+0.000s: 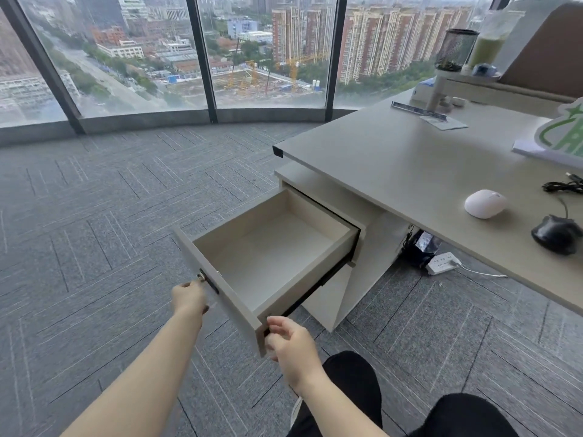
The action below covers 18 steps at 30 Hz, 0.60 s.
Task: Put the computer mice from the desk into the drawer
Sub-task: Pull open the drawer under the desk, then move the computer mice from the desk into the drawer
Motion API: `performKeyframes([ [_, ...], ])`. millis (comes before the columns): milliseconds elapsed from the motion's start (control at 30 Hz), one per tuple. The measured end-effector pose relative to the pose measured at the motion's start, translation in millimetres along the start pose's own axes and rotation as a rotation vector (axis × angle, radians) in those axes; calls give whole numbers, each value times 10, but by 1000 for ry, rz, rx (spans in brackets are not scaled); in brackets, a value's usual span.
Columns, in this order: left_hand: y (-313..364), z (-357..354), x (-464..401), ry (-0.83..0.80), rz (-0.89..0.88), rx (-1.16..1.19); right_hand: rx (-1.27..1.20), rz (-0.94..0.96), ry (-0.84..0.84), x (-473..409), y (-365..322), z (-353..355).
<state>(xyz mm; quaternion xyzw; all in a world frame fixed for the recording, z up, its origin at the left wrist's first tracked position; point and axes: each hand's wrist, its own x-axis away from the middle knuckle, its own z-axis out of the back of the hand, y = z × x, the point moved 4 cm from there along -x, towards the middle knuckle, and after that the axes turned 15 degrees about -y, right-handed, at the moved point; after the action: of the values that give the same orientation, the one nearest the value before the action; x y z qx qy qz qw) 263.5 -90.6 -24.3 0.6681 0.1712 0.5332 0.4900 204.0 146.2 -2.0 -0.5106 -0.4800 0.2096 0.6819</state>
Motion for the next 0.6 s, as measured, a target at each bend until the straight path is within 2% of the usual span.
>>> performKeyframes([
  [67,261,-74,228,102,-199,-300,12,85,78,77,-175,225],
  [133,603,-401,543,57,-462,-389,34,210,221,204,-432,653],
  [200,881,-896,799,-56,-632,-417,48,332,424,382,-713,1224],
  [333,1136,-2152,1268,-388,-780,-485,174,465,877,917,-1174,2400],
  [400,1165,-2815,1491,-526,-811,-522,315,393,1069,1110,-1211,2956],
  [467,1171,-3483,1717,-651,-842,-615,444,232,1184,1222,-1132,3471],
  [533,1123,-4080,1899,-737,-878,-745,535,65,1190,1265,-1017,3872],
  [600,1038,-4553,2016,-784,-886,-855,563,-111,1119,1267,-915,4148],
])
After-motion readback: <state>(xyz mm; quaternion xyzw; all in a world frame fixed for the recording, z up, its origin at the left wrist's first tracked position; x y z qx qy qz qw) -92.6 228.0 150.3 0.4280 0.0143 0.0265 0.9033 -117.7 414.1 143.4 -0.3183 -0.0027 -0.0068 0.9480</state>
